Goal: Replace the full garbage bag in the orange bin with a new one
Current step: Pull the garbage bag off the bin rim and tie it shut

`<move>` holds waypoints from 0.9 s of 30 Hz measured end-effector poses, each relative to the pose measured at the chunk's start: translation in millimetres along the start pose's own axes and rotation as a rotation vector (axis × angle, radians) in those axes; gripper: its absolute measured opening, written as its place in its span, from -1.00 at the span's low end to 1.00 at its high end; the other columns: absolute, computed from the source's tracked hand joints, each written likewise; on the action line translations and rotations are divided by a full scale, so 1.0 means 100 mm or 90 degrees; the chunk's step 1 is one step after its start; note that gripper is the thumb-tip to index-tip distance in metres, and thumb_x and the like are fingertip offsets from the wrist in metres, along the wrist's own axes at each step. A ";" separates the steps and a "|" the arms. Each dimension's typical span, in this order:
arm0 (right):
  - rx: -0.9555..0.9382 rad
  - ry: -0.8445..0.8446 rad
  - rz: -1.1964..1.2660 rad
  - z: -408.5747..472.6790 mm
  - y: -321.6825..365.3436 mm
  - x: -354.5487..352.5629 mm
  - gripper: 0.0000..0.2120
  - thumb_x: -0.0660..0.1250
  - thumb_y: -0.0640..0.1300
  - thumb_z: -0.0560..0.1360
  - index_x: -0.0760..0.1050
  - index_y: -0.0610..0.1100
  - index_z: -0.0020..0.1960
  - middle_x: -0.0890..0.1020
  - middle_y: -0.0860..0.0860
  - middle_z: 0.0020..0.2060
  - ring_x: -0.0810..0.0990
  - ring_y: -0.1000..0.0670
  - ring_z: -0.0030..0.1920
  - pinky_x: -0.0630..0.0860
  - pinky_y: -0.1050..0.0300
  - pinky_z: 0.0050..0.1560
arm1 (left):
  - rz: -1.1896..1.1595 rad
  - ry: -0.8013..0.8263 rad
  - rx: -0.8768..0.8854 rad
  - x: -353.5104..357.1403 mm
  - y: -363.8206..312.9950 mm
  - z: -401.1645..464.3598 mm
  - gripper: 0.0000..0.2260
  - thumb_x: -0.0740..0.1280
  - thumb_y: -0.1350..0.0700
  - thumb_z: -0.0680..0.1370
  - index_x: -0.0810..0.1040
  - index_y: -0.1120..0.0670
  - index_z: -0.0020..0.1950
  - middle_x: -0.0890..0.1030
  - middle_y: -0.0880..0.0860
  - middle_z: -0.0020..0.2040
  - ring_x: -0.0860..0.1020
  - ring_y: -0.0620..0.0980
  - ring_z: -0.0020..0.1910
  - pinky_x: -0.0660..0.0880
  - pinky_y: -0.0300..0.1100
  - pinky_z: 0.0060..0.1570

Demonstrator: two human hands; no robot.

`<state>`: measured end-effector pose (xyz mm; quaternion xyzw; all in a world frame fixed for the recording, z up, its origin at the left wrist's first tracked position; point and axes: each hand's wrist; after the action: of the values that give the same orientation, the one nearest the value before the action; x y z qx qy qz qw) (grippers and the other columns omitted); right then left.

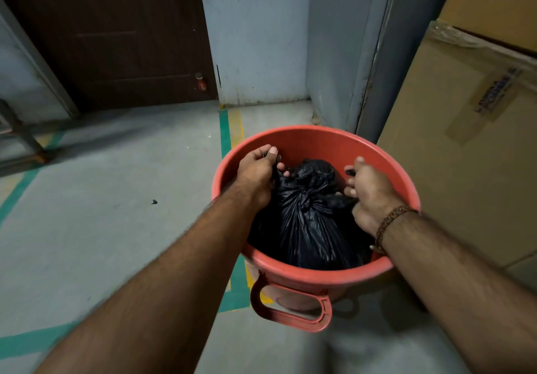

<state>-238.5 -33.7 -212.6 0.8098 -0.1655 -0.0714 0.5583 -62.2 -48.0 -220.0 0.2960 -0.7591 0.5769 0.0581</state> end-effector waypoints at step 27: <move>-0.057 0.386 -0.170 -0.12 0.07 0.28 -0.95 0.47 -0.34 0.45 0.66 -0.30 -0.08 0.67 -0.15 -0.28 0.64 -0.04 -0.29 0.60 0.12 -0.18 | 0.161 0.237 -0.040 0.04 0.01 -0.15 -0.91 0.50 0.16 0.53 0.67 0.10 0.01 0.67 0.10 -0.23 0.61 -0.02 -0.36 0.60 -0.23 -0.31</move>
<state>-210.3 -34.8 -199.8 0.7831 0.1191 0.0935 0.6031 -69.6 -35.8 -214.1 0.0854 -0.7841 0.6000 0.1336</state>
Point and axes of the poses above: each hand's wrist, its own z-axis towards the middle knuckle, its own x-axis out of the palm, y = z × x
